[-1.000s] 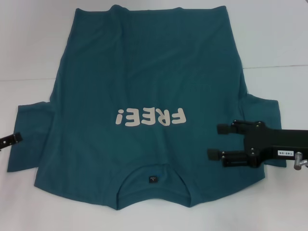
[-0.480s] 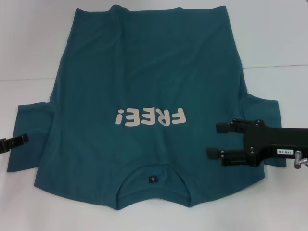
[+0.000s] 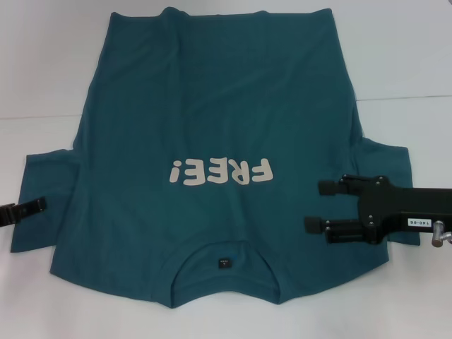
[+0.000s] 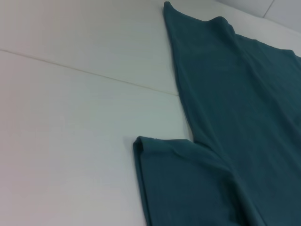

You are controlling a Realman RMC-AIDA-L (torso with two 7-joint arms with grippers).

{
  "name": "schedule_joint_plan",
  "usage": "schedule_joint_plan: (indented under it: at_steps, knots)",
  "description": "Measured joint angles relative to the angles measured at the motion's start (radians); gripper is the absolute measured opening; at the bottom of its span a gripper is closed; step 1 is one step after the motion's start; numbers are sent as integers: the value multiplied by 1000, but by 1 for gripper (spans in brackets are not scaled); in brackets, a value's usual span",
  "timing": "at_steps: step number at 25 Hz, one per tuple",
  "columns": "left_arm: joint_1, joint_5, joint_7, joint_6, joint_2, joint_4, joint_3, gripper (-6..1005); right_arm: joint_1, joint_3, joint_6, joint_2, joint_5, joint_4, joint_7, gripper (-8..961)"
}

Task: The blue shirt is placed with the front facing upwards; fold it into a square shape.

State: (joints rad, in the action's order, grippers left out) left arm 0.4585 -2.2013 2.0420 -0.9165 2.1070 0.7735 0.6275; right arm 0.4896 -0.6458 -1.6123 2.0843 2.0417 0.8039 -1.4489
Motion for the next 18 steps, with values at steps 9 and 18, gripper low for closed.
schedule_joint_plan:
  at_steps: [9, 18]
  knots:
    - [2, 0, -2, 19, 1, -12, 17, 903, -5, 0, -3, 0, 0, 1, -3, 916]
    - [1, -9, -1, 38, 2, -20, 17, 902, -3, 0, -3, 0, 2, 1, -12, 916]
